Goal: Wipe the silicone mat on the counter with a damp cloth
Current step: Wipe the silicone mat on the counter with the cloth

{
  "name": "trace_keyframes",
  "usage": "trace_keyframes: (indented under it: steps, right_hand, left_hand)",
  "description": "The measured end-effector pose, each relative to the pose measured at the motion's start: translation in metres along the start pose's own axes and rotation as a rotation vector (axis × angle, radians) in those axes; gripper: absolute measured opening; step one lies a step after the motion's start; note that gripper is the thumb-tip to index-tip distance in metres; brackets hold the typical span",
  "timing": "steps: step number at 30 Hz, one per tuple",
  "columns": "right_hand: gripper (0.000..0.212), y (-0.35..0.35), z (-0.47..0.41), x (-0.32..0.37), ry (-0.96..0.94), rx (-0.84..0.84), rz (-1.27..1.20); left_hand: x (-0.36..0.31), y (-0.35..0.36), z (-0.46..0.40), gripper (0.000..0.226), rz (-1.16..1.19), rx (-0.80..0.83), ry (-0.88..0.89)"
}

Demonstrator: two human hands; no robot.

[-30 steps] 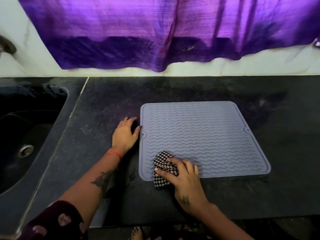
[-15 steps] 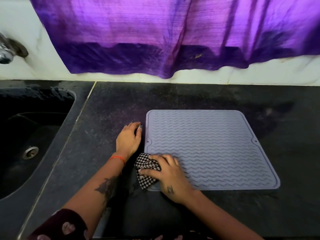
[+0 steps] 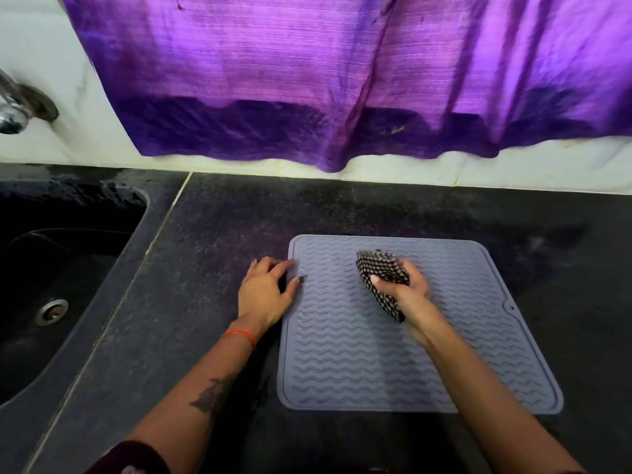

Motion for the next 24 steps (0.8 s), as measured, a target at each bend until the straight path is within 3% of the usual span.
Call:
trace_keyframes:
  steps: [4,7,12,16,18,20,24]
  right_hand:
    - [0.026,0.034,-0.020,0.015,-0.266,0.118,0.629]
    - [0.041,0.058,-0.019,0.009,-0.359,0.228,0.964]
    - [0.048,0.069,-0.020,0.008,-0.441,0.266,1.342]
    - [0.040,0.061,-0.028,0.020,-0.362,0.191,1.422]
    - [0.037,0.043,-0.031,0.040,-0.333,0.072,1.383]
    - [0.041,0.017,-0.032,0.054,-0.244,-0.032,1.180]
    - [0.032,-0.024,-0.034,0.044,-0.002,-0.128,0.394]
  left_hand:
    - [0.002,0.006,0.002,0.053,-0.025,-0.078,0.023]
    - [0.001,0.004,0.001,0.050,-0.037,-0.096,0.033]
    - [0.001,0.005,0.001,0.049,-0.051,-0.097,0.038]
    - [0.001,0.004,0.003,0.049,-0.050,-0.093,0.034]
    - [0.000,0.004,0.004,0.050,-0.053,-0.095,0.032]
    - [0.000,0.003,0.003,0.050,-0.060,-0.097,0.025]
    - [-0.001,0.004,0.002,0.052,-0.078,-0.097,0.026]
Point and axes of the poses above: each hand's wrist, its own z-axis away from the middle knuckle, its own y-axis out of the palm, x = y × z, the point moved 9 cm from there along -z, towards the middle knuckle, and after that the axes turned 14 degrees about -z, right-handed, at the moved point
